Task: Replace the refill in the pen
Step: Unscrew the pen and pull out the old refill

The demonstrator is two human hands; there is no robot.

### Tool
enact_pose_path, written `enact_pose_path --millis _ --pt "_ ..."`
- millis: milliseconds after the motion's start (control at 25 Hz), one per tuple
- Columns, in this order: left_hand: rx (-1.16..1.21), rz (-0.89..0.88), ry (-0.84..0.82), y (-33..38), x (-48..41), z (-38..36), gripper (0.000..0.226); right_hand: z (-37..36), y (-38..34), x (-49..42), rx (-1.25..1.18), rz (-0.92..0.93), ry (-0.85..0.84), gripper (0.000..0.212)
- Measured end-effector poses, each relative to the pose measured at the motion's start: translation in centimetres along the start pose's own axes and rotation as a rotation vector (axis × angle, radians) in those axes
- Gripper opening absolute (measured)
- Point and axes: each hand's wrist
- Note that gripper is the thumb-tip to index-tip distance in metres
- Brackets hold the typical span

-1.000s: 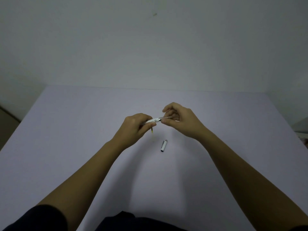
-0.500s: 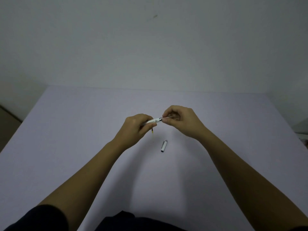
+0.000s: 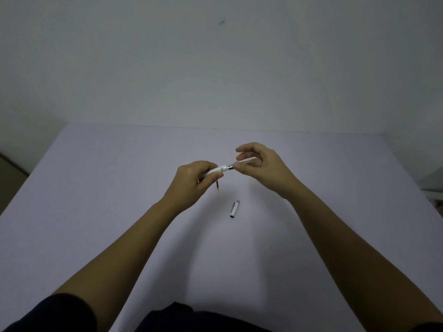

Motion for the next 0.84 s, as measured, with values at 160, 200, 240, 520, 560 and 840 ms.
enact_pose_path --millis 160,200,240,520,560,840 --pt "0.037 0.049 0.004 -0.1 0.1 -0.3 0.012 0.1 0.1 -0.2 -0.095 0.001 0.053 0.020" --pt "0.054 0.066 0.015 -0.2 0.2 -0.3 0.011 0.1 0.1 -0.3 -0.135 0.008 0.071 0.019" --pt "0.072 0.084 0.026 -0.3 0.3 -0.4 0.010 0.2 0.0 -0.4 -0.171 0.009 0.096 0.019" --pt "0.144 0.230 0.061 -1.5 0.9 -0.9 0.007 0.9 1.8 -2.4 -0.510 -0.103 0.360 0.012" --pt "0.150 0.244 0.062 -1.6 0.9 -0.9 0.007 1.0 2.7 -2.6 -0.527 -0.133 0.398 0.012" --pt "0.186 0.319 0.065 -2.7 0.4 -2.0 0.009 -2.7 13.8 -1.8 -0.080 -0.542 0.451 0.032"
Point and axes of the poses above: each hand's wrist, its own x-axis away from the middle knuckle, its own z-axis out of the back of the hand, y = z × x, and after that the axes turned 6 degrees about y, right-handed
